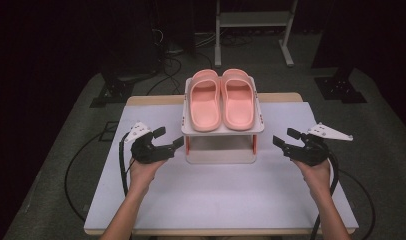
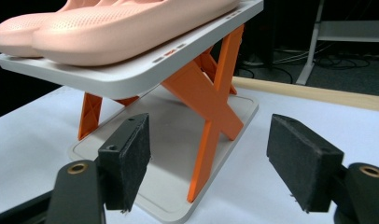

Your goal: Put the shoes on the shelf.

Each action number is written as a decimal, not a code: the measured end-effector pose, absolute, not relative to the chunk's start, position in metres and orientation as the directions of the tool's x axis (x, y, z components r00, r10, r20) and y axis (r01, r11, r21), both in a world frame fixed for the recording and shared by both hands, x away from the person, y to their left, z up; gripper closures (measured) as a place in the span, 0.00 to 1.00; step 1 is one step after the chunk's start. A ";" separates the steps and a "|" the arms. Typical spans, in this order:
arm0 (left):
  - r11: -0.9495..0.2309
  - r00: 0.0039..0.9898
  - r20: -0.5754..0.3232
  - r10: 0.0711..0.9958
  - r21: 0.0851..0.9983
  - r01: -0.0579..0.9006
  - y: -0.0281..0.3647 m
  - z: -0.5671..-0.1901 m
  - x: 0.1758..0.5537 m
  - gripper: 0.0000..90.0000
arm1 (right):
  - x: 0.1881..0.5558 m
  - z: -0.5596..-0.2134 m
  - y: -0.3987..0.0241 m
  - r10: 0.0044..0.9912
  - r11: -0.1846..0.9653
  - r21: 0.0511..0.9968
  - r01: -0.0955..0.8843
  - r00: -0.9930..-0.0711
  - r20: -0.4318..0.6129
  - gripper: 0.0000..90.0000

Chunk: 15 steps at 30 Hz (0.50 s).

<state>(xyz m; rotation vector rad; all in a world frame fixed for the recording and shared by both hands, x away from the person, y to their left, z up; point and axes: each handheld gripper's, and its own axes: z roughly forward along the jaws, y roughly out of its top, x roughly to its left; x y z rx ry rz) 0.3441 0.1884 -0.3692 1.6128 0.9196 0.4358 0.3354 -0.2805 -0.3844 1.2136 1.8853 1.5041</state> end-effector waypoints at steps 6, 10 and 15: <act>-0.008 0.611 -0.205 0.765 0.945 0.328 0.193 -0.376 0.338 0.12 | 0.328 -0.392 -0.281 0.830 0.031 0.941 0.336 -0.533 0.162 0.29; -0.015 0.610 -0.196 0.768 0.946 0.323 0.194 -0.379 0.335 0.11 | 0.324 -0.395 -0.280 0.826 0.050 0.947 0.318 -0.545 0.140 0.29; -0.011 0.603 -0.198 0.773 0.946 0.325 0.197 -0.385 0.330 0.11 | 0.321 -0.398 -0.280 0.825 0.058 0.948 0.313 -0.550 0.131 0.27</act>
